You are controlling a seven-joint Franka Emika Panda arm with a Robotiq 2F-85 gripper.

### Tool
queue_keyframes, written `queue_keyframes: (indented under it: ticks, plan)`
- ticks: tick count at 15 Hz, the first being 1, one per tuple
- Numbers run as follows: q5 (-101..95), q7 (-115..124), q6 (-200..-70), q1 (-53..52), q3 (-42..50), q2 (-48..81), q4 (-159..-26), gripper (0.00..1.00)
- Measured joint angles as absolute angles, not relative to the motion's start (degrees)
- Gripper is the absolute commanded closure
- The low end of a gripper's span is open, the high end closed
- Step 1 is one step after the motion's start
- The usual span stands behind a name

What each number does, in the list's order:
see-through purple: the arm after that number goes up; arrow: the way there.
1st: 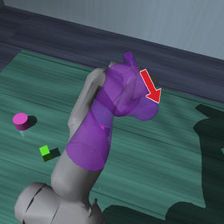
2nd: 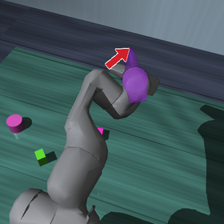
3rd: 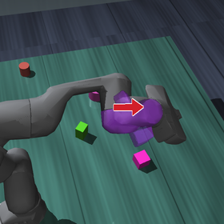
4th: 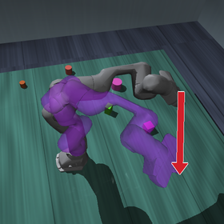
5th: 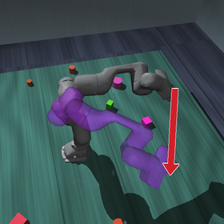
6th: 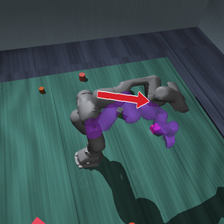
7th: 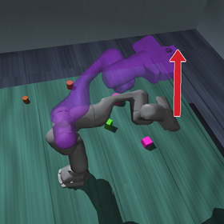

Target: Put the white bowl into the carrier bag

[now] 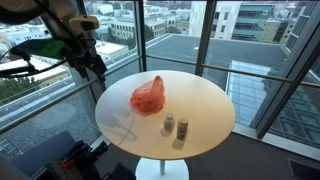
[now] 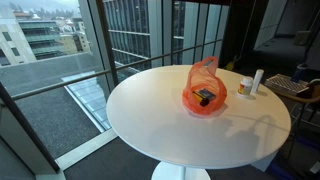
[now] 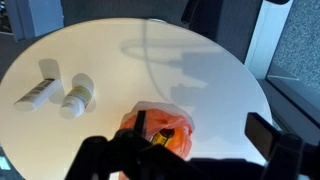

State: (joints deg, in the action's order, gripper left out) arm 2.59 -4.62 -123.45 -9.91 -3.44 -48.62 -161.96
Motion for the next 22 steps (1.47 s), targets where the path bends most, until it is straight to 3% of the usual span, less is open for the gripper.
queue_keyframes:
  ticks: [14,22]
  plan:
    - [2.59,-4.39,-123.44,-9.91,-3.44,-46.3,-159.86,0.0]
    - [2.3,1.86,-121.79,-7.62,-5.08,-33.6,-148.5,0.0]
